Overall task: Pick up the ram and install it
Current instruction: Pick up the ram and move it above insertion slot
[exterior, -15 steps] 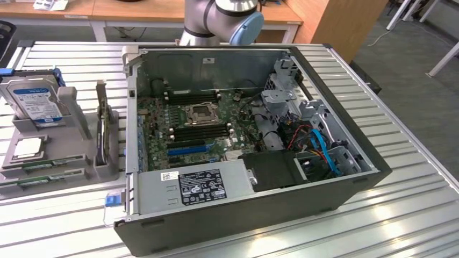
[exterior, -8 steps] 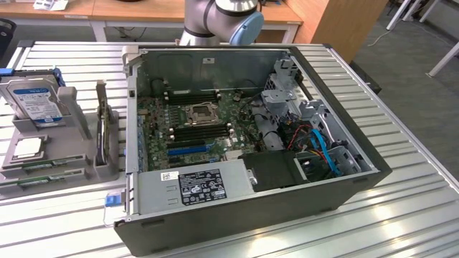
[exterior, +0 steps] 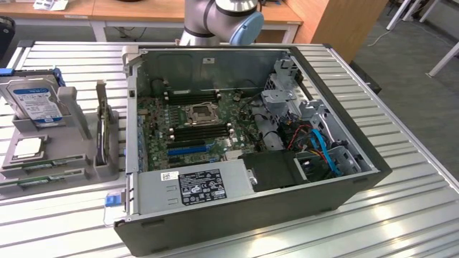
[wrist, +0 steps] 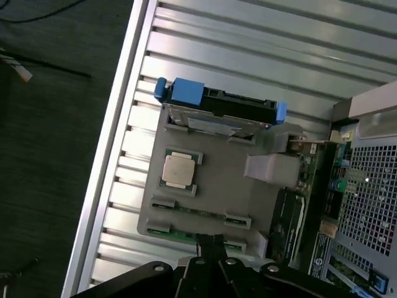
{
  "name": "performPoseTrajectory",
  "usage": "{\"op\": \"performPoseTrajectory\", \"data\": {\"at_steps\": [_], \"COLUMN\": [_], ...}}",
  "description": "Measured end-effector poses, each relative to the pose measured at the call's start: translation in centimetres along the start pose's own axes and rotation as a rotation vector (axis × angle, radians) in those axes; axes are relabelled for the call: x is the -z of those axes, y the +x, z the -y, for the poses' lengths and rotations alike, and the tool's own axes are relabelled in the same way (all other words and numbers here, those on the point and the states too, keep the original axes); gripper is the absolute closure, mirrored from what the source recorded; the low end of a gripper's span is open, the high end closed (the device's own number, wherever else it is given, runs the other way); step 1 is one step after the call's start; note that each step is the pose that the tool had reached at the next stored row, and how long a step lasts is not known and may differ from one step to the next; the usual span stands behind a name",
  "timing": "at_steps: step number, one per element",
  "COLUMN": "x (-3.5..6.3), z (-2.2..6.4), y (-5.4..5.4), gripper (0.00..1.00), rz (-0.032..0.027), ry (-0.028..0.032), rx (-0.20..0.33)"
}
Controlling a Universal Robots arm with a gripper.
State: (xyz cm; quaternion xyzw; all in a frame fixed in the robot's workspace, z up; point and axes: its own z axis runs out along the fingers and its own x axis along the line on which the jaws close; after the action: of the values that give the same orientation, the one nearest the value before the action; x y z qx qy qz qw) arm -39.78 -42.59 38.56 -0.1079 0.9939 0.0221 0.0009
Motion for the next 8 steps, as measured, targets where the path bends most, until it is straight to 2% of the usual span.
{"op": "performPoseTrajectory", "data": {"at_steps": [8], "x": [-0.03], "z": [0.0], "y": [0.0], "gripper": [0.9], "rz": [-0.0064], "ry": [-0.001], "rx": [0.145]}}
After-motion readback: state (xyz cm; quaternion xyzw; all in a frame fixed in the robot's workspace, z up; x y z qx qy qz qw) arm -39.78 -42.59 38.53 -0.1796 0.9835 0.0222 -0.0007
